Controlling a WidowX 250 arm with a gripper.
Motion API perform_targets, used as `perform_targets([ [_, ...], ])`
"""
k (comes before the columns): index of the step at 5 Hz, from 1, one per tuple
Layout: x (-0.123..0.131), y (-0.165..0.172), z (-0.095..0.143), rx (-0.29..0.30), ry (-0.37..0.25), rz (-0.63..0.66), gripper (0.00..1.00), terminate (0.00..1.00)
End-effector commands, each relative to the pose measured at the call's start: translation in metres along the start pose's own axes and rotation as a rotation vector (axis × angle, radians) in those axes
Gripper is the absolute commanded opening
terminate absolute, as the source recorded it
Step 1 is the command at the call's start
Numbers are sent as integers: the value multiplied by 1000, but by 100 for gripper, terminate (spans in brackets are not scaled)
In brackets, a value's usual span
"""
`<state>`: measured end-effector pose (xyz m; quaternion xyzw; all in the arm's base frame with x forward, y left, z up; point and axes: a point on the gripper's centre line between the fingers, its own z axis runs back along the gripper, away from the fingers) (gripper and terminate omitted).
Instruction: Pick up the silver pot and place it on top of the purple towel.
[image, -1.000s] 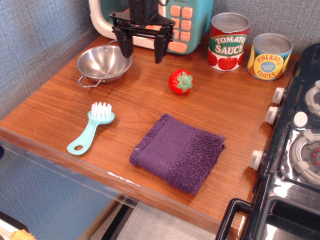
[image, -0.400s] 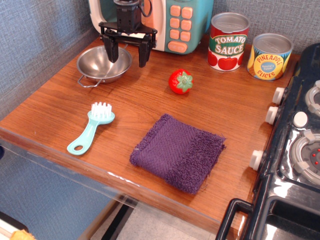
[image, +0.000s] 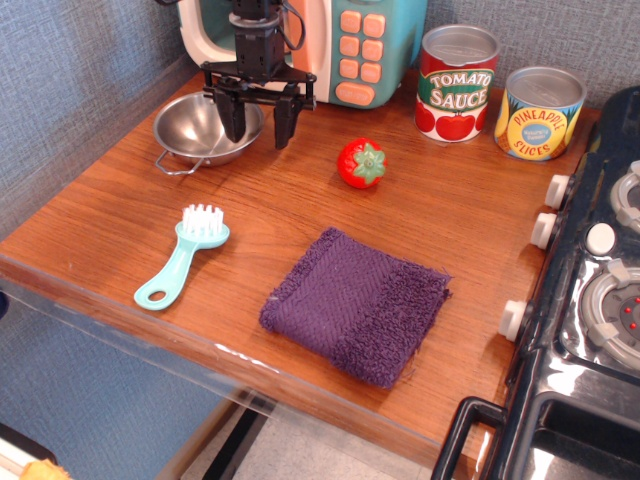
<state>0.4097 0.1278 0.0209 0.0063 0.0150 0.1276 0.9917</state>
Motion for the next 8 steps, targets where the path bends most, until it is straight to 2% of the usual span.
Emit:
perform_targets([
  [1,1,5,19,13,-50,-1,0,0],
  [2,-1,6,32,5,-98,16,0,0],
  [3,-11,1,59,-37,-185,28,0,0],
  [4,-37,-23,80,-119,-207,-59,0,0],
  [6,-114,-79,82,-124,-181,-329,0,0],
  [8,-177,-103,79,-103,-165,-499,0,0],
])
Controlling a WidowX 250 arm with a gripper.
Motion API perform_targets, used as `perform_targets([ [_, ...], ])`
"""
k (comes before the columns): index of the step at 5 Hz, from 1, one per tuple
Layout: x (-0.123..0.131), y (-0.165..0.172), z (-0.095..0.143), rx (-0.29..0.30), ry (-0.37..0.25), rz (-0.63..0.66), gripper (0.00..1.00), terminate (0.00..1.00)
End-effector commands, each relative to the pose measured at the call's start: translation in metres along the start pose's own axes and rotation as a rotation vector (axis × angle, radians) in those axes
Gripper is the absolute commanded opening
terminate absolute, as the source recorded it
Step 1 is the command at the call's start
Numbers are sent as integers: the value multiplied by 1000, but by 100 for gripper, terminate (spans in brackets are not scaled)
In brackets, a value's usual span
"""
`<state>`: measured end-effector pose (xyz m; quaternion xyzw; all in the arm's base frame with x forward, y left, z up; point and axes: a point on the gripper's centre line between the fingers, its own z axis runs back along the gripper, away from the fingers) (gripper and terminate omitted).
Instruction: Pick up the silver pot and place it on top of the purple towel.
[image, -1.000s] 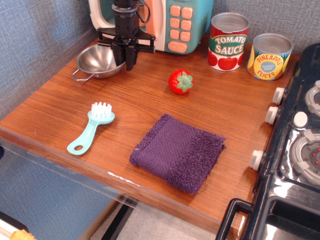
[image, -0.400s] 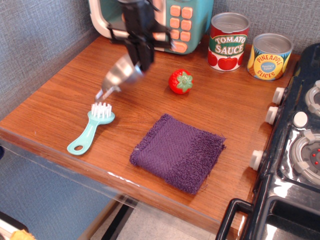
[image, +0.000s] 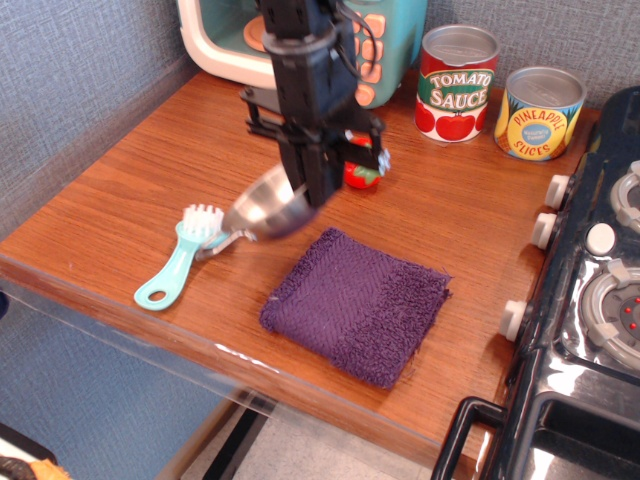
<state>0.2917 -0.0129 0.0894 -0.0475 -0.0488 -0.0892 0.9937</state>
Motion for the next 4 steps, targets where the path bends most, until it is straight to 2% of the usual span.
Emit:
perform_targets([
  [1,-37,-22,10,26,-24,-111,0,0],
  [2,-42,-28,0,49,-10,-128,0,0],
  [4,-35,-32,-16,75,4,-126,0,0],
])
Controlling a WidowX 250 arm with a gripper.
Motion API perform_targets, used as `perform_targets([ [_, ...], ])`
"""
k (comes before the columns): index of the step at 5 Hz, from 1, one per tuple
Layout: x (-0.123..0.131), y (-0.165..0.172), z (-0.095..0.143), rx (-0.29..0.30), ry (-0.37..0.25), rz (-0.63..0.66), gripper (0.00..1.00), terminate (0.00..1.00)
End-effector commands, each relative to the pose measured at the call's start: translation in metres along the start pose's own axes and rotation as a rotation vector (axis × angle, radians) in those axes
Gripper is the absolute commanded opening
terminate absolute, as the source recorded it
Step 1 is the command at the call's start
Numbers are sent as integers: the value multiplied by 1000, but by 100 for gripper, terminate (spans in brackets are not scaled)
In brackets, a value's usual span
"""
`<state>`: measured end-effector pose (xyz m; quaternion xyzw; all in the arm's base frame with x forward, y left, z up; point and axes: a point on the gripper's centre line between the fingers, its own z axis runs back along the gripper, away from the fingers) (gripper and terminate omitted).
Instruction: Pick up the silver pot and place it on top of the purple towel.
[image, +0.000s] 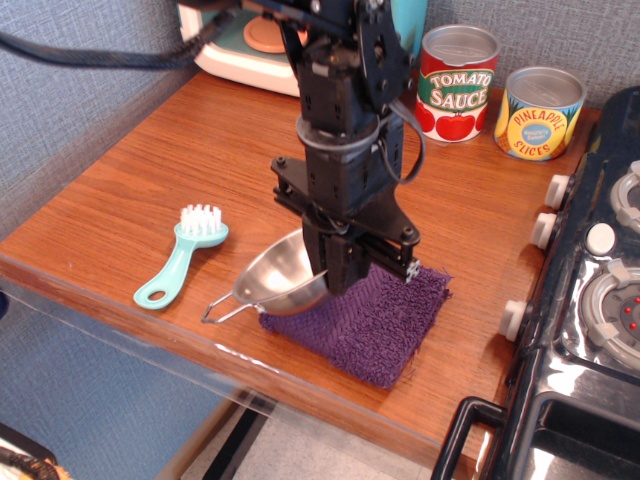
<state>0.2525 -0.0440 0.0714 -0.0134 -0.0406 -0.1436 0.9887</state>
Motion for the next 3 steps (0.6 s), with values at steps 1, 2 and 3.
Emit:
perform_targets([
  [1,3,4,-6,24,-4,-5,0,0],
  [2,2,2,-12,0,29,-8,100,0],
  [3,1,1,-8,-24,25,-15,100,0],
])
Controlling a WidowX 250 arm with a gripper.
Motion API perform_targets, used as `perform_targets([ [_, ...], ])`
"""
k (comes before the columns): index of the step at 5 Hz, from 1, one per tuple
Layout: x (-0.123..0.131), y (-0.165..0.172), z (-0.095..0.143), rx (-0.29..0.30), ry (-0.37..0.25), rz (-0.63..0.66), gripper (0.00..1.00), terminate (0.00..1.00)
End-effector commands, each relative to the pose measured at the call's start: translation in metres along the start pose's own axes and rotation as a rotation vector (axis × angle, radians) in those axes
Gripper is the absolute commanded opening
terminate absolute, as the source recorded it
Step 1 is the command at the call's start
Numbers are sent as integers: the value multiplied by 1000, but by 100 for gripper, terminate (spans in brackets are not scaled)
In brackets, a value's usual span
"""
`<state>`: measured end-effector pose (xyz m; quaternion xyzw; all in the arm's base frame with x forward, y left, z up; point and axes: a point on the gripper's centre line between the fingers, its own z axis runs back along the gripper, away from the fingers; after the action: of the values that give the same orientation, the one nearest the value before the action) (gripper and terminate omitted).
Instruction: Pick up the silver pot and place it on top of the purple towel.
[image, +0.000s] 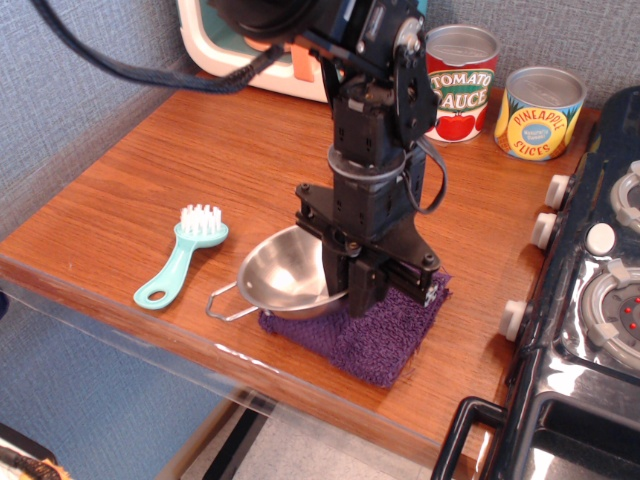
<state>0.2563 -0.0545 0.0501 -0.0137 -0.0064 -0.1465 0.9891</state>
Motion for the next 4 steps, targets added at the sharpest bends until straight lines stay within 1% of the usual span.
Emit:
perform_targets([
  [1,-5,18,32,-93,-61,16,100,0],
  [2,-1,49,67,-107,-128,137,100,0],
  [3,0,90,85,-20,-166,324,100,0],
  [4,2,110,82,58,-142,404,100,0],
])
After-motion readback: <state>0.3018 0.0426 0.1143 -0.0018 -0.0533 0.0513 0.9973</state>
